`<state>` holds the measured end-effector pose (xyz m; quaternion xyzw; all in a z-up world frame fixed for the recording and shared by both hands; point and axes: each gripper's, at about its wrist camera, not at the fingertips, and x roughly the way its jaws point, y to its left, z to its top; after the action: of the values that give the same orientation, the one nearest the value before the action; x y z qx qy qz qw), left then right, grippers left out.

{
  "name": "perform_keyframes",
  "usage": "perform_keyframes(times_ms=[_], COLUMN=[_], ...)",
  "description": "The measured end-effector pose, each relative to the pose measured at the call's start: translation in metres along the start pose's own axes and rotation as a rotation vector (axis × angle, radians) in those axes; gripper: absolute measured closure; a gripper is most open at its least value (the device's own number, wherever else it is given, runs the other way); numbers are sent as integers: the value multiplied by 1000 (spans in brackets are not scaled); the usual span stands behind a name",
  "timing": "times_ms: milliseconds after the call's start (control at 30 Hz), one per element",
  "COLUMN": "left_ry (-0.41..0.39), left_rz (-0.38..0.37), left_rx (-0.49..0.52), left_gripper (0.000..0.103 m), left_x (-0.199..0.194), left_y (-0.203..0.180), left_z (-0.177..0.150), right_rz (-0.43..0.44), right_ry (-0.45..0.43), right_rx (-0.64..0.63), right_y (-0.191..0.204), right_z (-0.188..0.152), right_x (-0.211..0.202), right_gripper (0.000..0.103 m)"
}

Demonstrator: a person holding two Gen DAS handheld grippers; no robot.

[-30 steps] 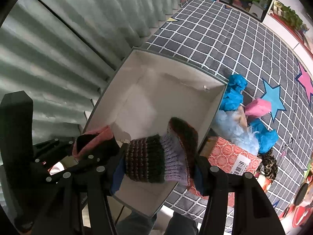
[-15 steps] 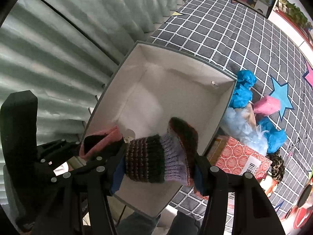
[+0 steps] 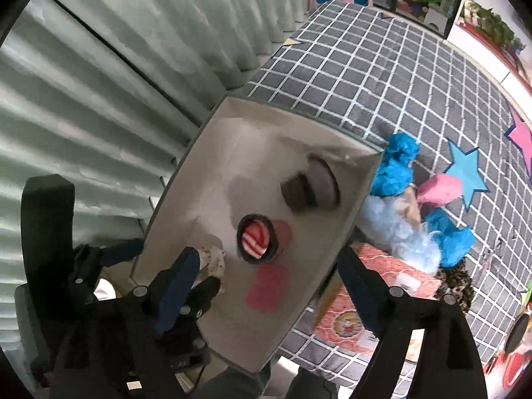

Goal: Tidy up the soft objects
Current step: 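Open both tools to drop the pink and striped socks into the white box, then move both tools back toward the pile of soft items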

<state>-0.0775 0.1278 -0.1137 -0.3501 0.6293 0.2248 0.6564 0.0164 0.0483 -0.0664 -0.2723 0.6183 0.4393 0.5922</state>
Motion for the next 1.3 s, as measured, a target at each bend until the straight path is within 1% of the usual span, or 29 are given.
perform_keyframes(times_ms=[33, 67, 200, 267, 333, 433, 533, 667, 833, 967, 1067, 1167, 1300], left_ry=[0, 1, -6, -12, -16, -22, -21, -5, 20, 33, 41, 46, 55], left_rz=[-4, -9, -34, -36, -33, -33, -31, -13, 10, 26, 34, 49, 68], left_rx=[-3, -8, -32, -30, -19, -6, 9, 27, 25, 13, 8, 6, 8], left_gripper=[0, 0, 0, 0, 0, 0, 0, 0, 0, 0, 0, 0, 0], left_x=[0, 0, -3, -6, -8, -10, -10, -7, 0, 2, 2, 3, 7], left_y=[0, 0, 1, -3, -8, -18, -29, -43, -55, -63, -68, -77, -90], left_z=[0, 1, 6, 9, 12, 18, 23, 28, 33, 36, 38, 42, 49], right_rz=[-8, -17, -25, -47, -68, -102, -126, -131, -118, -103, -111, -96, -73], right_ry=[-9, -22, -77, -105, -115, -103, -67, -8, 55, 106, 108, 104, 99], right_rx=[5, 14, 72, 113, 151, 235, 310, 344, 339, 309, 304, 333, 337], right_y=[-2, -6, -30, -52, -72, -112, -151, -184, -205, -214, -221, -232, -240], right_z=[0, 1, 2, 4, 6, 3, -3, -6, -4, 7, 18, 28, 38], right_x=[-2, -6, -27, -38, -44, -42, -31, -10, 20, 50, 66, 81, 96], right_gripper=[5, 0, 0, 0, 0, 0, 0, 0, 0, 0, 0, 0, 0])
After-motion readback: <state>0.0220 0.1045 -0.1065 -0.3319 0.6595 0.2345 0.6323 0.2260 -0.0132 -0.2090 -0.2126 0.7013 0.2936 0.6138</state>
